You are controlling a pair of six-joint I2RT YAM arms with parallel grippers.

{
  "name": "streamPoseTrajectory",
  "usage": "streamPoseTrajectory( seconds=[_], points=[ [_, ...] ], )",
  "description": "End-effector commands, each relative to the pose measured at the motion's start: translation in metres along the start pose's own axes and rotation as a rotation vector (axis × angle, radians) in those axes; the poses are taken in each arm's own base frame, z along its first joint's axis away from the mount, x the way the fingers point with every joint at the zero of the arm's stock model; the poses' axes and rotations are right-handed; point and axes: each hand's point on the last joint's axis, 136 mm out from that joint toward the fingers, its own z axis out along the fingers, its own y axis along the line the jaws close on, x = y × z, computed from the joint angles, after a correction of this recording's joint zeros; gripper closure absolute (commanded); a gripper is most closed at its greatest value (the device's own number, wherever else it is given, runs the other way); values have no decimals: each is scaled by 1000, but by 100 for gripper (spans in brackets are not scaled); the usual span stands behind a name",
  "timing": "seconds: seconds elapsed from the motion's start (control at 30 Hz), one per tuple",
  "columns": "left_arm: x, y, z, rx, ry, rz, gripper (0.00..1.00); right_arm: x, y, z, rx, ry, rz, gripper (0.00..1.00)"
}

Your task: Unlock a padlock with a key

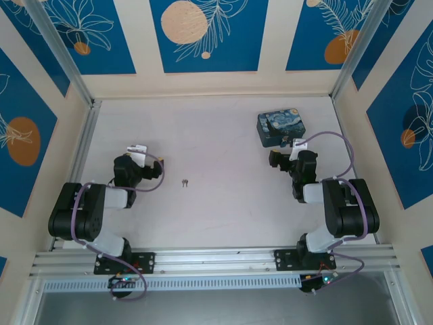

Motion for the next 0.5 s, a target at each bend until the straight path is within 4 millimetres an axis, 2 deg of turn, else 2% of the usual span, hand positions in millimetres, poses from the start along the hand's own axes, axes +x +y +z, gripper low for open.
streamPoseTrajectory(
  seconds=[0.0,0.47],
  points=[
    [-9,4,0,-4,-29,12,0,-12,4,0,-25,-40,-22,1],
    [-10,6,0,-13,-26,6,0,-13,7,-1,-64,-35,-15,1]
  ],
)
